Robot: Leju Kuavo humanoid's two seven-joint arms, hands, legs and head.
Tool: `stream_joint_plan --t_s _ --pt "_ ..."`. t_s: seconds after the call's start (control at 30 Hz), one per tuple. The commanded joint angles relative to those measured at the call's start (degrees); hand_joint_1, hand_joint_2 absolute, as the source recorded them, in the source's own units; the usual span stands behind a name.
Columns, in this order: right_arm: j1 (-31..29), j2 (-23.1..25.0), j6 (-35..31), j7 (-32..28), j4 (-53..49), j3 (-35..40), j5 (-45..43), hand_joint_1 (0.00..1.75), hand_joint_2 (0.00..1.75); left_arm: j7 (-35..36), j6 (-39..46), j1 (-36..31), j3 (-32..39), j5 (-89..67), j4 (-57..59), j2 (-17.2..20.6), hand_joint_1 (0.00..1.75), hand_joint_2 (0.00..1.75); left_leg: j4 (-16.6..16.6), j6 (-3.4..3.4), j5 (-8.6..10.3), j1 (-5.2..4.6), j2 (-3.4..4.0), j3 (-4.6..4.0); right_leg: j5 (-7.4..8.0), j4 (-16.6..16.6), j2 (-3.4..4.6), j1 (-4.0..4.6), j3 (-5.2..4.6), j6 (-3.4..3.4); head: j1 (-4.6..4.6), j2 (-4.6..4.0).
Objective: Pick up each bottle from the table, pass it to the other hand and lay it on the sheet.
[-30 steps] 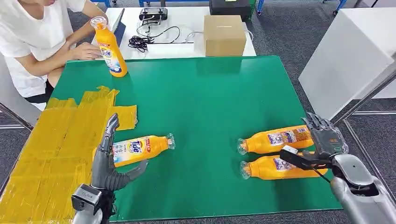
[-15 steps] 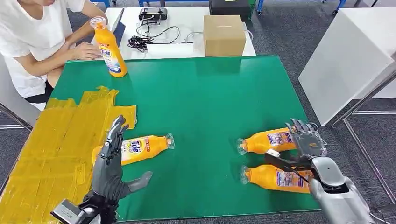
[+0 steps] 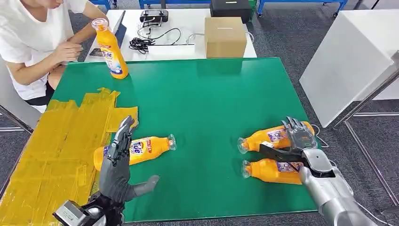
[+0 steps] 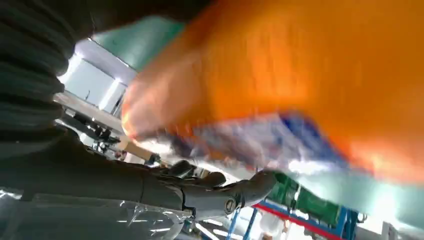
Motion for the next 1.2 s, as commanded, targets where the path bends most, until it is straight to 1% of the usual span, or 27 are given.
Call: stream_joint_plan --t_s 0.03,0.1,0.17,0.23,0.27,0.33,0.4,0.43,0.87,0.93,1.03,1.07,1.1,1.13,1.2 --pt "-3.9 2.3 0.7 0.6 12.9 2.4 0.4 1.66 1.75 0.2 -0.3 -2.1 -1.1 0.7 4.5 0.2 0.0 1.75 -0.1 -0.05 0.06 0.03 0.0 0.12 0.08 -0.2 -0.03 0.03 0.17 0.03 -0.02 0.0" --pt "-4.0 2.4 0.8 0.6 13.1 2.3 0.4 1.69 1.75 0.3 -0.4 -2.1 -1.1 0.9 4.7 0.1 0.0 1.75 -0.2 -0.08 0.07 0.05 0.0 0.16 0.1 -0.2 -0.05 0.04 0.21 0.05 -0.02 0.0" --pt "-4.1 2.4 0.7 0.7 13.3 2.3 0.4 1.69 1.75 0.3 -0.5 -2.2 -1.1 1.0 4.9 0.1 0.0 1.75 -0.1 -0.04 0.05 0.03 -0.18 0.24 0.03 -0.2 -0.15 0.02 0.27 0.04 -0.02 0.0" --pt "-4.1 2.4 0.7 0.7 13.3 2.3 0.4 1.69 1.75 0.3 -0.5 -2.2 -1.1 1.0 4.9 0.1 0.0 1.75 -0.1 -0.03 0.03 0.04 -0.15 0.27 0.03 -0.2 -0.09 0.03 0.31 0.04 -0.02 0.0" --pt "-4.1 2.4 0.7 0.7 13.3 2.3 0.4 1.73 1.75 0.3 -0.5 -2.2 -1.1 1.0 4.9 0.1 0.0 1.75 -0.1 -0.02 0.03 0.03 -0.17 0.26 0.02 -0.1 -0.1 0.03 0.31 0.03 0.0 0.0" --pt "-4.2 2.4 0.6 0.6 13.4 2.2 0.5 1.71 1.75 0.4 -0.7 -2.0 -1.0 1.3 5.0 0.0 0.0 1.75 -0.1 -0.04 0.05 0.06 -0.2 0.27 0.05 -0.2 -0.14 0.05 0.35 0.04 0.0 0.0" --pt "-4.1 2.5 -0.2 0.8 13.1 2.0 0.5 1.75 1.75 0.4 -0.8 -1.9 -1.0 1.3 5.0 -0.1 0.0 1.75 -0.1 -0.03 0.03 0.05 -0.18 0.27 0.03 -0.2 -0.11 0.04 0.33 0.04 0.0 0.0" --pt "-3.9 2.5 -1.0 1.0 12.7 1.8 0.5 1.75 1.75 0.4 -0.8 -1.8 -1.0 1.3 5.0 -0.1 0.0 1.75 -0.1 -0.02 0.03 0.03 -0.18 0.25 0.02 -0.1 -0.1 0.02 0.29 0.03 -0.02 0.0" --pt "-3.9 2.5 -1.0 1.0 12.7 1.8 0.5 1.75 1.75 0.4 -0.8 -1.8 -1.0 1.3 5.0 -0.1 0.0 1.75 -0.1 -0.05 0.03 0.05 -0.22 0.29 0.03 -0.2 -0.13 0.04 0.37 0.04 -0.02 0.0" --pt "-3.4 2.8 -3.5 1.5 11.5 1.0 0.4 1.75 1.75 0.5 -0.9 -1.7 -0.9 1.4 4.9 -0.2 0.0 1.75 -0.1 -0.02 0.02 0.04 -0.21 0.25 0.02 -0.1 -0.11 0.02 0.31 0.03 -0.02 0.0" --pt "-0.8 4.7 -12.2 2.3 5.8 -3.5 -1.4 1.75 1.75 1.0 -1.1 -0.8 -0.6 1.3 4.3 -0.6 0.0 1.75 -0.1 -0.02 0.01 0.04 -0.18 0.25 0.02 -0.1 -0.08 0.02 0.3 0.03 0.0 0.0" --pt "0.5 5.8 -16.5 2.2 2.5 -6.0 -2.8 1.75 1.75 1.2 -1.1 -0.5 -0.5 1.1 4.1 -0.7 0.0 1.75 -0.1 -0.04 0.01 0.04 -0.15 0.24 0.03 -0.2 -0.05 0.03 0.29 0.03 0.0 0.0" --pt "1.5 6.5 -17.9 1.9 0.0 -7.6 -3.6 1.75 1.75 1.4 -1.0 -0.2 -0.4 1.0 4.0 -0.7 0.0 1.75 -0.1 -0.05 0.01 0.03 -0.12 0.23 0.03 -0.2 -0.02 0.02 0.28 0.03 -0.02 0.0" --pt "3.8 7.6 -21.1 1.2 -5.9 -10.4 -4.7 1.75 1.75 2.1 -0.7 0.3 -0.5 0.5 4.1 -0.8 0.0 1.75 -0.1 -0.06 -0.01 0.03 -0.03 0.18 0.03 -0.1 0.06 0.02 0.23 0.02 -0.02 0.0" --pt "6.7 9.2 -23.7 0.0 -13.2 -13.9 -6.4 1.75 1.75 3.4 0.0 0.7 -0.6 0.2 4.4 -0.9 0.0 1.75 -0.1 -0.06 -0.04 0.03 -0.02 0.12 0.01 -0.1 0.08 0.02 0.18 0.01 -0.02 0.0"
